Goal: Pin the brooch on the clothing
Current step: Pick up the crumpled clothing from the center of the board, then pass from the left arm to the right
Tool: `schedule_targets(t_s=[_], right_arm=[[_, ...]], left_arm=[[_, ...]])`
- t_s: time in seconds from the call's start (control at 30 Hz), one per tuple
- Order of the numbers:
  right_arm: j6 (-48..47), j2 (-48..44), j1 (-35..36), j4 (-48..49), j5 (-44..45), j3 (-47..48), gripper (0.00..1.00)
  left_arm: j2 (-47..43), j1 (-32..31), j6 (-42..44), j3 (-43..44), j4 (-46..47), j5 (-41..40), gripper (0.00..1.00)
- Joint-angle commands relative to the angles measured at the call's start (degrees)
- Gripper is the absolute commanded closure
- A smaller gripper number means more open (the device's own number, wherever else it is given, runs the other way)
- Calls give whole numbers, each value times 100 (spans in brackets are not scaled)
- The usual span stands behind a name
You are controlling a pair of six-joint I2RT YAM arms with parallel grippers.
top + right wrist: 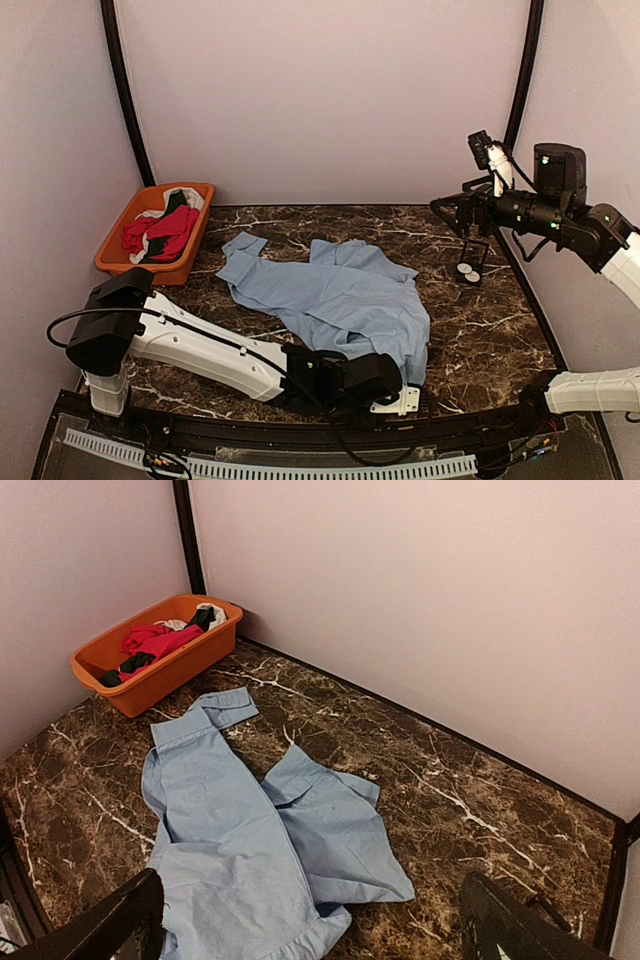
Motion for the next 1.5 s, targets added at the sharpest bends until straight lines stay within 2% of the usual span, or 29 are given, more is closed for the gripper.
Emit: schedule_targets(t_s=[0.0,0.1,0.27,0.37,0.5,0.57,0.63,0.67,0.77,0.87,1.0,1.23,1.37,1.47], right_arm=[[164,-108,40,94,-16,27,1],[170,-135,41,97,-7,32,1],[152,-142,42,115,0,-3,1],[162,-131,42,132,-17,-32,1],[164,-129,40,149,-46,-60,1],[168,-119,42,147,-52,-61,1],[155,-97,42,131,-52,-45,1],[141,-91,42,122,-50,-32,1],[-51,-97,41,96,-144,-25,1],[-776,-178,42,99,-609,-221,1],[-1462,-475,40,642,-1158,-811,1],[-1897,-722,41,1078,-1990,-953,1],[-2154,-786,42,965,-2943,-909,1],[-1978,-840,39,1366,-3804,-974,1]], left_arm=[[336,-84,-150,359,-65,-345,26],[534,-107,-201,526,-256,-599,33],[701,-144,-424,709,-417,-600,36],[781,-156,-600,754,-450,-614,43],[911,-156,-722,796,-436,-840,48],[951,-152,-727,803,-399,-949,58],[956,-158,-721,804,-358,-1050,72],[956,-158,-715,804,-347,-1089,82],[897,-156,-701,880,-413,-1245,98],[533,-135,-694,884,-522,-1306,99],[-268,70,-873,938,-982,-1131,99],[-1902,759,-1230,996,-1935,-488,99],[-2236,948,-1279,1337,-2480,-346,99],[-2310,1024,-1290,1584,-2779,-238,99]])
